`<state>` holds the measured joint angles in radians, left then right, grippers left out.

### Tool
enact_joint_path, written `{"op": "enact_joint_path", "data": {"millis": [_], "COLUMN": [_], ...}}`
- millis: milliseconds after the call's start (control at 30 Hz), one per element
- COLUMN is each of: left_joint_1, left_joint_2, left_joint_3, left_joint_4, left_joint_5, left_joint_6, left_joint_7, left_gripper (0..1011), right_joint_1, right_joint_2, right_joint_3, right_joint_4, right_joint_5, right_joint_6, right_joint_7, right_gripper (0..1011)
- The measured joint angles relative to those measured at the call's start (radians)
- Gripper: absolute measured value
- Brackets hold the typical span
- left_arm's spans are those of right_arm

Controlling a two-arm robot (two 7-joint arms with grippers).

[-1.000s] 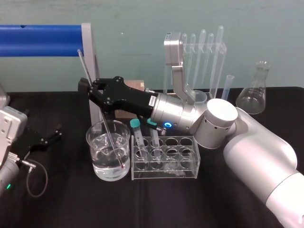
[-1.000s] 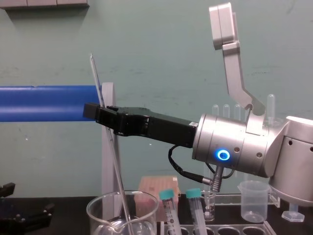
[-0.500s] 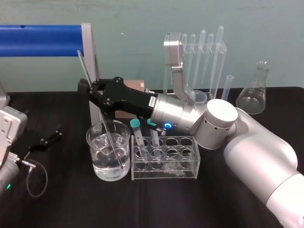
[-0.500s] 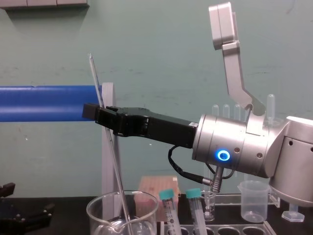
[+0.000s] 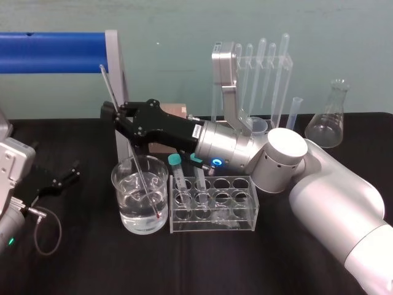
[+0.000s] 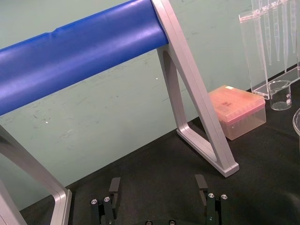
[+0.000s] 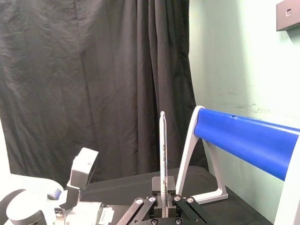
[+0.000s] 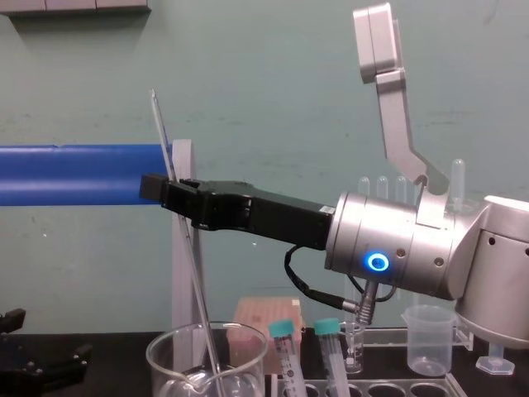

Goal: Hold the thermometer with one hand and immerse one end into the beaker, then reinsert it into the test tube rack.

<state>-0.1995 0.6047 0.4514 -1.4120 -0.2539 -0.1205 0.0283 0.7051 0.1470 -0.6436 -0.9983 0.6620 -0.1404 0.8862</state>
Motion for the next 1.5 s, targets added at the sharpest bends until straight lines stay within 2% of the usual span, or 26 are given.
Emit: {"op": "enact_joint_path", "data": {"millis": [1500], "left_joint_1": [0.0], "left_joint_2": [0.0], "left_joint_3": [0.0], "left_joint_4": [0.0], "left_joint_5": [0.0], "left_joint_6": [0.0], "left_joint_7": [0.0], "left_gripper": [1008], "right_joint_1": [-0.006], "right_joint_2": [0.002], "right_joint_3": [0.0], "right_joint_4": [-0.007], "right_joint_5": [0.0], "right_joint_6": [0.0], "right_joint_7": [-0.005], "right_gripper": [55]}}
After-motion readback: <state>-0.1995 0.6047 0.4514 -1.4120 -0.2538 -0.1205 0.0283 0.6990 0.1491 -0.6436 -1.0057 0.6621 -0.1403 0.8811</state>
